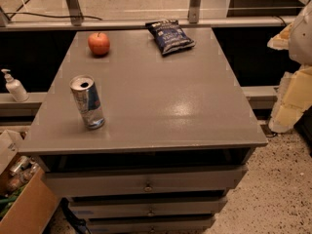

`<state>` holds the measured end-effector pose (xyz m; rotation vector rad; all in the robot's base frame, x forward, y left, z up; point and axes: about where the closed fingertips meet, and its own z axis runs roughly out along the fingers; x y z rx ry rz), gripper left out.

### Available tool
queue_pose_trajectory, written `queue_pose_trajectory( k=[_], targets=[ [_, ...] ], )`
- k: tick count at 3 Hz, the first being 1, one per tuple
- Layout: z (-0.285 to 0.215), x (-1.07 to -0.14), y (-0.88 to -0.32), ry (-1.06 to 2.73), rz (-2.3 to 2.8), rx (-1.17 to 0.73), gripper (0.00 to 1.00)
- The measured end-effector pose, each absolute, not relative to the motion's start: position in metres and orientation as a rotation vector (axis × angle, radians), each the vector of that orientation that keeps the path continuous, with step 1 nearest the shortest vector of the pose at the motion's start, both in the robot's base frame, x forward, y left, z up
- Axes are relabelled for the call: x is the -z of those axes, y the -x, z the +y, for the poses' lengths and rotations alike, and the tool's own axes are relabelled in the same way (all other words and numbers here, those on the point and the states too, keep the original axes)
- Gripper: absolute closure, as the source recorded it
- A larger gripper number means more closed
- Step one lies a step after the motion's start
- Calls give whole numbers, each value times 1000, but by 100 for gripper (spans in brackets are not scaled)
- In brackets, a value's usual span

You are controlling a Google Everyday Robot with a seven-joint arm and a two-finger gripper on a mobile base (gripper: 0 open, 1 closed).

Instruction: Move redbull can near blue chip bag

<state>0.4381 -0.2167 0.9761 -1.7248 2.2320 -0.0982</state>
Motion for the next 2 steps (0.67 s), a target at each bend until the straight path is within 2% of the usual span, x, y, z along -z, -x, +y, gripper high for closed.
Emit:
queue_pose_trajectory(
  k=[1,2],
  targets=[
    [-217,-976,-438,1725,2232,98,0],
    [-211,-964,-441,1676,2228,-9,0]
  ],
)
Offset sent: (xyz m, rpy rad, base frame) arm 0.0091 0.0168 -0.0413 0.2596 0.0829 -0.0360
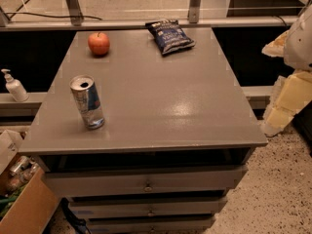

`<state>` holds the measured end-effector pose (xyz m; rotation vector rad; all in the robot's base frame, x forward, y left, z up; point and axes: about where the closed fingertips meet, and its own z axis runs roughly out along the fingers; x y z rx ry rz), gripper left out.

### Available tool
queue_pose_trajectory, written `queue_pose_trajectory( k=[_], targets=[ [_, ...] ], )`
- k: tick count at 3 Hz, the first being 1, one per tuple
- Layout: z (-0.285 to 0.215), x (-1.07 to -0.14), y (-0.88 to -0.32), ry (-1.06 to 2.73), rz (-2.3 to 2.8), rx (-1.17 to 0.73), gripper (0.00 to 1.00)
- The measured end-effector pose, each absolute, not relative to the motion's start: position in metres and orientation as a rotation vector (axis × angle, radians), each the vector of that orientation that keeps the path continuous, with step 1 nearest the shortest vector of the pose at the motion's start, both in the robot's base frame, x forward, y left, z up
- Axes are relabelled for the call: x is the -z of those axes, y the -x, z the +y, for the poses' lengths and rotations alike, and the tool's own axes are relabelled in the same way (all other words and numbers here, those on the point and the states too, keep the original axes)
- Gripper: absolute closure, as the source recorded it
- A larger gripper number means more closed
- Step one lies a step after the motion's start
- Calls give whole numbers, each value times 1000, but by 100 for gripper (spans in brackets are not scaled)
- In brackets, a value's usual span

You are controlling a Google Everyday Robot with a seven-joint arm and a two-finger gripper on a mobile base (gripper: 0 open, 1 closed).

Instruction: Move redbull can near blue chip bag

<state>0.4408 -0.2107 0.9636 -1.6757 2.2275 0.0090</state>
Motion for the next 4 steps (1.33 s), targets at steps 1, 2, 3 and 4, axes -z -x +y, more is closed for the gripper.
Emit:
queue_pose_trajectory(
  k=[1,2,3,4],
  targets=[
    [-186,-930,-454,1569,2197,-245,0],
    [-143,-910,-472,1502,2069,-463,0],
    [-92,-898,-483,1460,1916,-658,0],
    [-81,-904,-482,1452,1886,-691,0]
  ],
)
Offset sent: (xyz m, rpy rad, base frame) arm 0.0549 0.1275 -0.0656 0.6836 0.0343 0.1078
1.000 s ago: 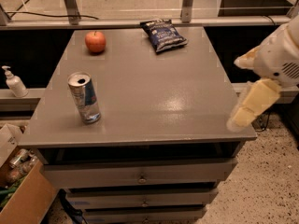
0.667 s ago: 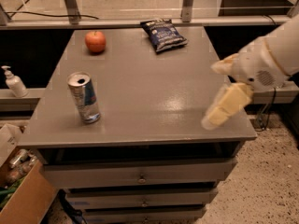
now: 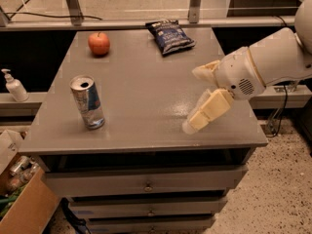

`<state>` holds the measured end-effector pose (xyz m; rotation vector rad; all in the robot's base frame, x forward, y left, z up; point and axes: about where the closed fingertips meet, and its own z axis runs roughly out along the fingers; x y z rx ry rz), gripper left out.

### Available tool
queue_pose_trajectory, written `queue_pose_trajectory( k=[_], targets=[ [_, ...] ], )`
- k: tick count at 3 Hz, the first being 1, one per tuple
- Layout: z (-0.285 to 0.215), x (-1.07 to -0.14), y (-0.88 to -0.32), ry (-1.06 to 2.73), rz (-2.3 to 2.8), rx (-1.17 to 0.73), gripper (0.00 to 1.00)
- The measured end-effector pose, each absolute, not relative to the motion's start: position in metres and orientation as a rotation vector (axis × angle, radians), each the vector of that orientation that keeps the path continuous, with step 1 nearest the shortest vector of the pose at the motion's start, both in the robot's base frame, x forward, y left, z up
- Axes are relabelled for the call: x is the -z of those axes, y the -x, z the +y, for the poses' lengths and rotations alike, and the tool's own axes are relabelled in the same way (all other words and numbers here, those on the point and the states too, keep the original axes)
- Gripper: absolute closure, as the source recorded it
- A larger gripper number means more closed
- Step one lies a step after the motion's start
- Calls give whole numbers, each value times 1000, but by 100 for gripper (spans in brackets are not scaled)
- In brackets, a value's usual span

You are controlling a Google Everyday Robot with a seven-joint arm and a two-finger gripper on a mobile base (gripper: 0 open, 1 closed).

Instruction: Move redbull can near blue chip bag

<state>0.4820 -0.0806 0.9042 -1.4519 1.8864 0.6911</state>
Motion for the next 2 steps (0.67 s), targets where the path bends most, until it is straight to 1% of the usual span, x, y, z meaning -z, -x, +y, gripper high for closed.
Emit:
queue_pose_trajectory(
  k=[2],
  targets=[
    [-81,-902,-483,1437,1881,-690,0]
  ],
)
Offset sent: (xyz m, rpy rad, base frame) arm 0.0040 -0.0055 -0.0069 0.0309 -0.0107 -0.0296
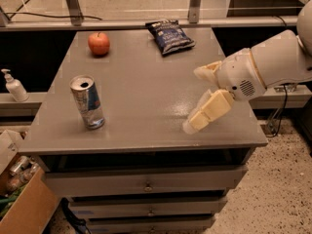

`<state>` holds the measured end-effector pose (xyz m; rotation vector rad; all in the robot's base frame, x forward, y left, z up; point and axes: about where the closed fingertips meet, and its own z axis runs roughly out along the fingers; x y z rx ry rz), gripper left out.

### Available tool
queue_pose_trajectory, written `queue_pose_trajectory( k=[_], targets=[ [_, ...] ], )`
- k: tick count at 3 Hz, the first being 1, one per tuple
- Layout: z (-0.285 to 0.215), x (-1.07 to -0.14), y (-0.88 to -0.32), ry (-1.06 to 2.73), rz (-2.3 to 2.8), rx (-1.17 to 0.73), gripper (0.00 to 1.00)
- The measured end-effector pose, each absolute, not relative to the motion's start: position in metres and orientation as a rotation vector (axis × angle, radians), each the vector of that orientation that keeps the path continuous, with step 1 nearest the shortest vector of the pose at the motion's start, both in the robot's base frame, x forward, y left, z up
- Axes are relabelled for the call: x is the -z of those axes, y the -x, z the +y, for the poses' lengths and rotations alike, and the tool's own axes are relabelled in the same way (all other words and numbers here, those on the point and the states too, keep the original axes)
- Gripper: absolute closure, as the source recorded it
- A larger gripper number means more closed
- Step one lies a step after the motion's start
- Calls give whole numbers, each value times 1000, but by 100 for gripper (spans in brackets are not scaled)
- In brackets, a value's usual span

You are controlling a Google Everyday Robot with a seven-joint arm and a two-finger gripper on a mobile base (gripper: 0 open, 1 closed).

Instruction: Move redbull can near blue chip bag

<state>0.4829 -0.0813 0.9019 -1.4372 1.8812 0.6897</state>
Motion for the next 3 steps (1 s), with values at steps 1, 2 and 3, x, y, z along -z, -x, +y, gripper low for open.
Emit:
queue_pose_trajectory(
  k=[1,2,3],
  targets=[
    [-64,-893,-494,1418,1788,-709,0],
    [-25,-877,-508,1428,1643,-772,0],
    [17,-864,-514,1432,1520,-850,0]
  ],
)
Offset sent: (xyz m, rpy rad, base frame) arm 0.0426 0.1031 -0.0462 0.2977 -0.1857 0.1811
